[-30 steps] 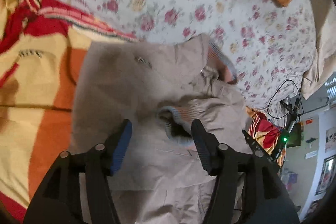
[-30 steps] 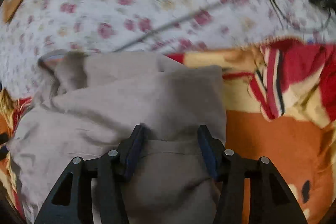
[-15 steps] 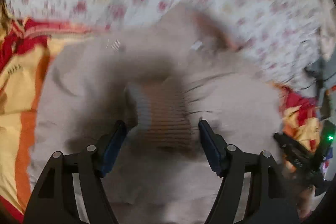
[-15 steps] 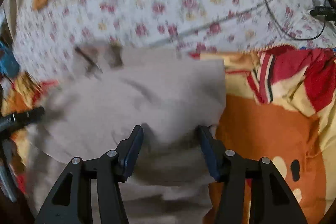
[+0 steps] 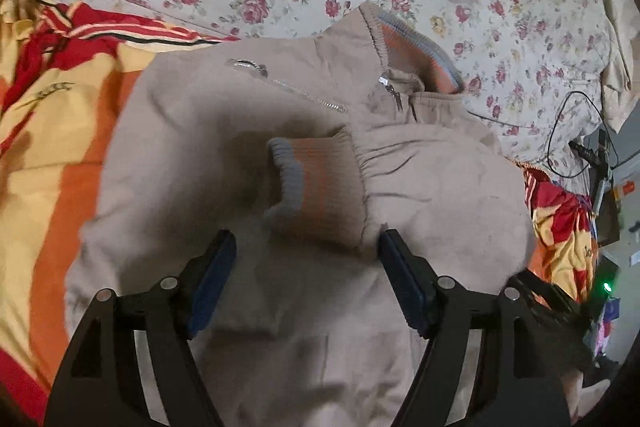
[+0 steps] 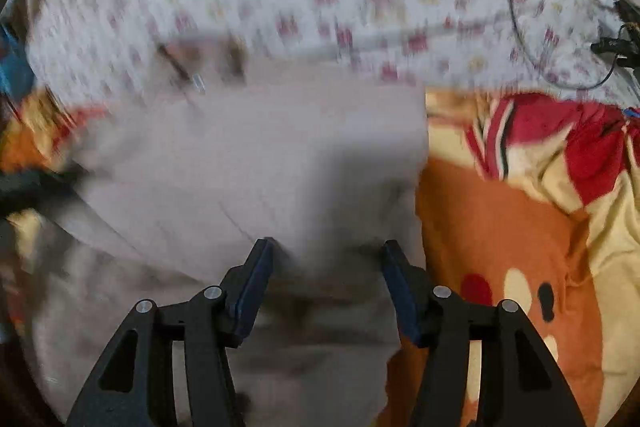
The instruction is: Fold large clothes
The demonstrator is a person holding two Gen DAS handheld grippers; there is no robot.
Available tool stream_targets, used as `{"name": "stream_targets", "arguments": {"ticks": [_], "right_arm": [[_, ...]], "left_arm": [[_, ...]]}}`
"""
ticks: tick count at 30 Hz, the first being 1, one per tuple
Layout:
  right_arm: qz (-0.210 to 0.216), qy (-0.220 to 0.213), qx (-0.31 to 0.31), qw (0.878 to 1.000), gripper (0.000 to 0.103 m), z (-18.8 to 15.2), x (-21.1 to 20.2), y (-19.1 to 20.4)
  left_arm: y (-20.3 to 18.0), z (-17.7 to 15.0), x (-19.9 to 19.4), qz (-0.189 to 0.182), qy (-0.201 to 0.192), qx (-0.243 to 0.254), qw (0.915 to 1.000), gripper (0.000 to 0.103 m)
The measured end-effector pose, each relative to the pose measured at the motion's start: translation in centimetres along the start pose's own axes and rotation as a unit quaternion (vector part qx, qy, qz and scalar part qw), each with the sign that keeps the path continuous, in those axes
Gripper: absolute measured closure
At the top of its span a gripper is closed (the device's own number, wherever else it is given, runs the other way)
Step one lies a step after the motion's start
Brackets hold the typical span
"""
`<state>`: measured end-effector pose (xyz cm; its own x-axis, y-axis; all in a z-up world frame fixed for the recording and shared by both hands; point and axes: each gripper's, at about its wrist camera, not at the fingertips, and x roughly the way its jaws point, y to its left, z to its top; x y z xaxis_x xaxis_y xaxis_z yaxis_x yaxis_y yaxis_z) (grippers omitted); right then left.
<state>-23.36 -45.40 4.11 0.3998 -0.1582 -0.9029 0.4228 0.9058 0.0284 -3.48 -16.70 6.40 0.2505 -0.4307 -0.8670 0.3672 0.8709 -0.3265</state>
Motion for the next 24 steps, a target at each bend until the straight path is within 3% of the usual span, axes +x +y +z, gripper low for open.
{"name": "stream_targets", "arguments": {"ticks": [3,6,9,11,17,19,24], "right_arm": [[0.008,-0.016,0.014,1.0,0.045,-0.3,-2.2,-0.5],[0.047,-0.059,0.04,0.996,0.044,-0.9,-6.4,-1.4],[0.07,-0.09,0.055,0.992,0.032,-2.7,-10.6,-2.5],[0.068,-0.081,0.055,0.993,0.026,-3.8,-11.8,-2.8],[0.04,-0.072,0.039,0.996,0.025,-9.4,-14.4,-2.3],[0.047,-0.08,0.037,0.995,0.021,-10.9,-14.9,-2.1],[0.068,-0.074,0.023,0.995,0.02,-13.5,-14.6,0.2]], "left_arm": [[0.6,-1.6,-2.2,0.002,-0.006,0.008,0.9999,0.029],[1.3,-3.6,-4.4,0.006,-0.014,0.023,0.9996,0.029],[2.4,-5.9,-6.3,-0.001,-0.019,0.027,0.9994,0.029],[3.2,-7.3,-7.0,-0.007,-0.018,0.024,0.9995,0.029],[4.1,-12.3,-8.3,0.01,-0.019,0.032,0.9993,0.029],[4.1,-13.3,-8.3,0.007,-0.015,0.034,0.9993,0.029],[4.1,-16.1,-8.7,0.002,-0.013,0.033,0.9994,0.029]]}}
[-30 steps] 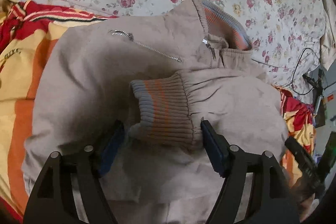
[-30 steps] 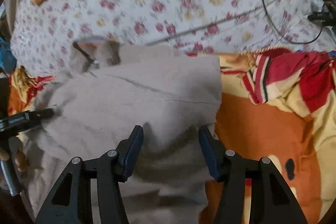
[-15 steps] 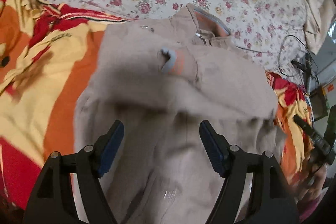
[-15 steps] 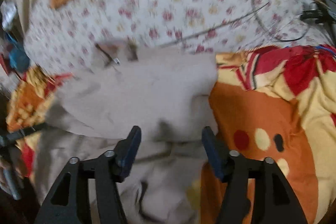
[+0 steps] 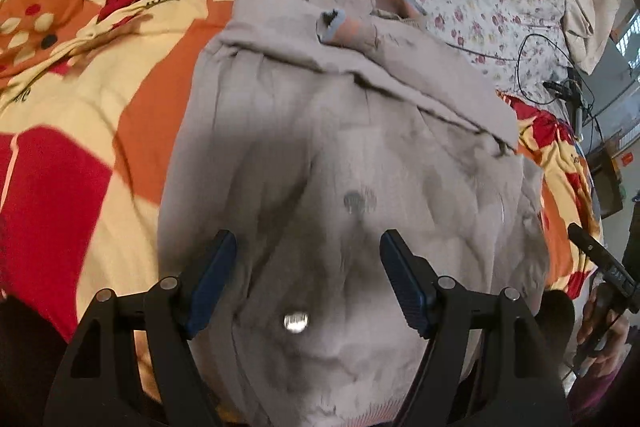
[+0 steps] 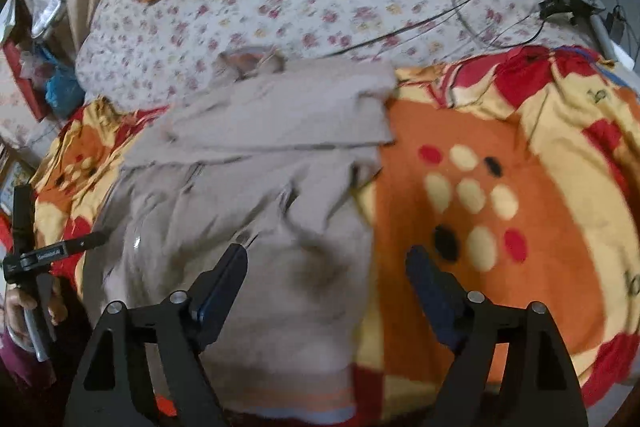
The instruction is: Fold large clothes
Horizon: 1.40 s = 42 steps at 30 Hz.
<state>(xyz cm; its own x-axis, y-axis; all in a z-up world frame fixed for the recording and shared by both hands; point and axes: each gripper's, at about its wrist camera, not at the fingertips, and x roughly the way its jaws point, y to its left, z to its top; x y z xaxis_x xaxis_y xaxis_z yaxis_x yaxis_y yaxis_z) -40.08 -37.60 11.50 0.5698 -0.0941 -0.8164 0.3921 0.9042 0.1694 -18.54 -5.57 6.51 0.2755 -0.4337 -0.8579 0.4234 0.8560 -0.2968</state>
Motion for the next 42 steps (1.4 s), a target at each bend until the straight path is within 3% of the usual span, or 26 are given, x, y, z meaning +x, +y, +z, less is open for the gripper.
{"name": "stream_targets", "arguments": {"ticks": [3,6,8,12,14,16,18,21,27,29,32,34,37,42], "right_arm": [[-0.01,0.006,-0.01,1.0,0.02,-0.9,1.0,0.1],[-0.025,0.003,0.019,0.999,0.02,-0.8,1.8,-1.1],[-0.012,0.0,0.035,0.999,0.02,-0.5,2.5,-2.0],[0.025,0.039,0.054,0.997,0.021,-1.4,5.0,-2.5],[0.035,0.042,0.057,0.997,0.035,-1.8,6.0,-2.5],[0.015,0.041,0.049,0.998,0.092,-2.0,6.3,-2.5],[0.038,0.037,0.054,0.997,0.101,-2.1,5.4,-2.7],[0.041,0.032,0.036,0.998,0.101,-3.3,2.8,-2.5],[0.041,0.076,0.02,0.996,0.102,-7.6,1.2,-2.4],[0.046,0.069,0.037,0.996,0.101,-7.5,0.9,-3.0],[0.058,0.024,0.074,0.995,0.083,-6.6,-0.9,-3.6],[0.065,-0.007,0.064,0.996,0.05,-6.2,-2.0,-3.1],[0.083,-0.036,0.042,0.995,0.042,-5.6,-3.0,-1.7],[0.168,-0.033,0.103,0.98,0.019,-4.1,-1.9,-1.3]], "left_arm": [[0.0,-1.2,-0.3,0.004,0.005,0.015,0.9999,0.029],[0.6,-1.6,-0.3,0.001,0.009,0.008,0.9999,0.029],[1.0,-1.7,-0.3,-0.006,0.007,-0.004,0.9999,0.029],[1.5,-1.8,-0.3,-0.011,0.01,-0.017,0.9997,0.029],[1.6,-1.8,-0.1,-0.01,0.012,-0.019,0.9997,0.029],[1.6,-1.8,0.0,-0.009,0.016,-0.022,0.9996,0.029],[1.6,-1.7,-0.1,-0.011,0.016,-0.023,0.9996,0.029],[1.8,-1.7,-0.5,-0.01,0.012,-0.024,0.9996,0.029],[2.3,-1.7,-0.4,-0.01,0.012,-0.035,0.9993,0.029],[2.0,-1.8,-0.8,-0.011,0.01,-0.032,0.9994,0.029],[1.9,-2.0,-1.6,-0.017,0.003,-0.028,0.9995,0.029],[1.9,-2.3,-2.0,-0.012,-0.001,-0.027,0.9996,0.029],[2.0,-2.5,-2.1,-0.008,-0.003,-0.03,0.9995,0.029],[1.3,-2.7,-1.7,-0.018,0.007,-0.031,0.9993,0.029]]}}
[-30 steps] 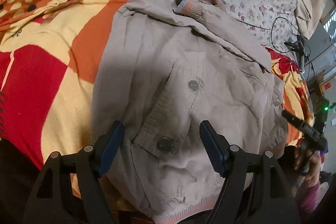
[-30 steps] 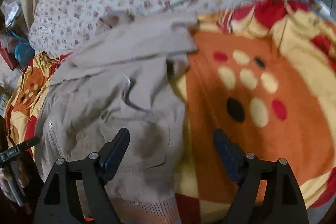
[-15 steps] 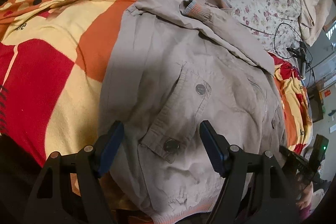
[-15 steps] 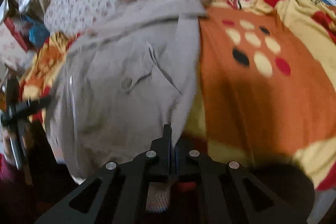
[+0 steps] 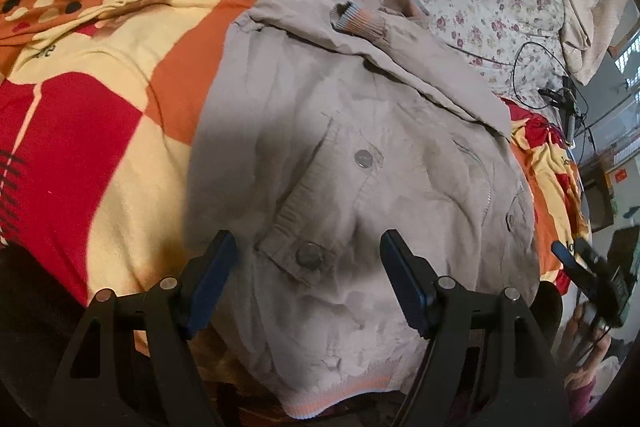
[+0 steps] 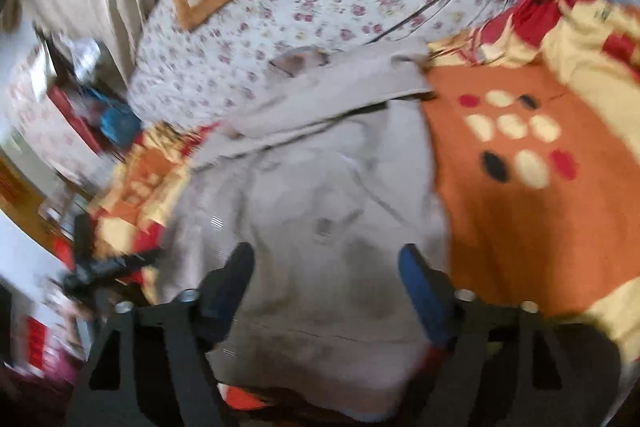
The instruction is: Fold large clothes
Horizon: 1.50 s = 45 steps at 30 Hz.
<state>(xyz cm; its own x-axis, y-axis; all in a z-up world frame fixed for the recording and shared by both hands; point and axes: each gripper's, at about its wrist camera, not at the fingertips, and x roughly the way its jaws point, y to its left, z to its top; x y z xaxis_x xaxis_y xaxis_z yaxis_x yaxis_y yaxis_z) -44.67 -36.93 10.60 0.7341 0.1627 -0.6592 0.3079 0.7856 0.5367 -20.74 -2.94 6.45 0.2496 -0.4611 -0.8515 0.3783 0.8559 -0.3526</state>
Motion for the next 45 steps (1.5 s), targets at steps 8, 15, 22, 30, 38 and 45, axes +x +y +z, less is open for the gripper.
{"name": "stream_targets", "arguments": {"ticks": [8,15,22,30,38,45], "right_arm": [[0.167,0.017,0.083,0.982,0.0,2.2,2.1,0.9],[0.23,0.013,0.124,0.965,0.0,2.9,3.3,1.8],[0.265,0.019,0.152,0.952,0.0,3.0,3.6,1.5],[0.283,0.036,0.136,0.949,0.0,2.9,3.7,2.6],[0.293,0.032,0.076,0.953,0.0,2.1,3.0,4.6],[0.325,0.039,0.101,0.939,0.0,2.0,3.2,4.2]], "left_arm": [[-0.3,0.0,-0.1,-0.013,-0.006,-0.009,0.9999,0.029],[0.2,-0.2,0.3,-0.015,-0.002,-0.017,0.9997,0.029],[0.2,-0.2,0.3,-0.018,-0.006,-0.02,0.9996,0.029],[-0.1,-0.3,0.2,-0.014,-0.01,-0.01,0.9998,0.029],[-0.2,-0.4,0.3,-0.012,-0.008,-0.01,0.9998,0.029],[-0.2,-0.4,0.3,-0.013,-0.009,-0.01,0.9998,0.029]]}}
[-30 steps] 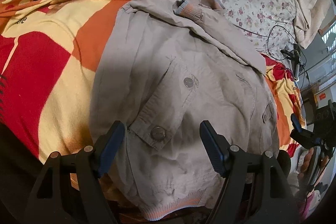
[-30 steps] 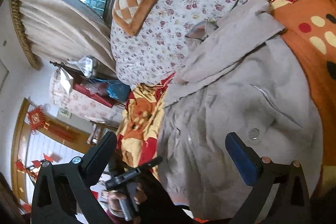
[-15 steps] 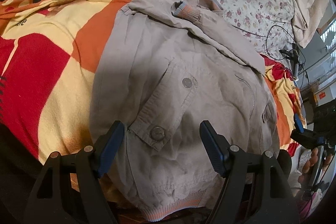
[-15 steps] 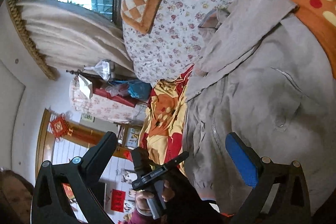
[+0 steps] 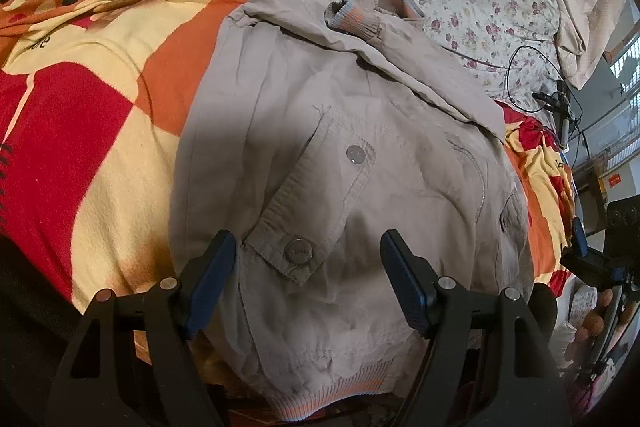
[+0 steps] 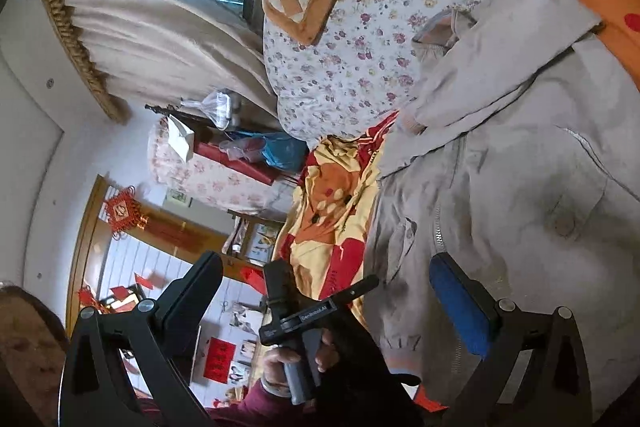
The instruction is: Fold large clothes
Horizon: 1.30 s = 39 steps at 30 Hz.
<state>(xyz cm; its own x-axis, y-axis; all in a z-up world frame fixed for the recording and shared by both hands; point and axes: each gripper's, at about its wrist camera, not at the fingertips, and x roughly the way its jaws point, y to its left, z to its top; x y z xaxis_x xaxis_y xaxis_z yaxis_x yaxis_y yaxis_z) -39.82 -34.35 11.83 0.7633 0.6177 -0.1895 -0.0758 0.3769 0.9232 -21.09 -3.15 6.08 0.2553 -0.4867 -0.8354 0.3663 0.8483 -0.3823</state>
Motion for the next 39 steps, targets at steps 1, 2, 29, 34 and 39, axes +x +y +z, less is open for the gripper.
{"name": "stream_targets", "arguments": {"ticks": [1,2,29,34,39], "right_arm": [[0.001,0.002,-0.001,1.0,0.0,-0.1,0.0,0.1],[0.003,0.005,-0.003,1.0,0.0,-0.1,0.1,0.2],[-0.373,0.131,-0.047,0.917,0.0,-3.9,-4.2,-5.4],[-0.368,0.15,-0.048,0.916,0.0,-4.5,-2.9,-6.0],[-0.376,0.172,-0.059,0.909,0.0,-5.2,-2.5,-6.4]], "left_arm": [[0.0,-0.1,0.0,0.0,0.0,-0.001,1.0,0.029],[0.0,-0.1,0.0,-0.001,0.0,-0.001,1.0,0.029],[2.2,-5.4,0.3,0.032,0.07,0.009,0.997,0.023],[1.9,-5.8,0.2,0.048,0.065,0.015,0.9966,0.023],[1.7,-6.1,0.6,0.06,0.069,0.025,0.9955,0.023]]}}
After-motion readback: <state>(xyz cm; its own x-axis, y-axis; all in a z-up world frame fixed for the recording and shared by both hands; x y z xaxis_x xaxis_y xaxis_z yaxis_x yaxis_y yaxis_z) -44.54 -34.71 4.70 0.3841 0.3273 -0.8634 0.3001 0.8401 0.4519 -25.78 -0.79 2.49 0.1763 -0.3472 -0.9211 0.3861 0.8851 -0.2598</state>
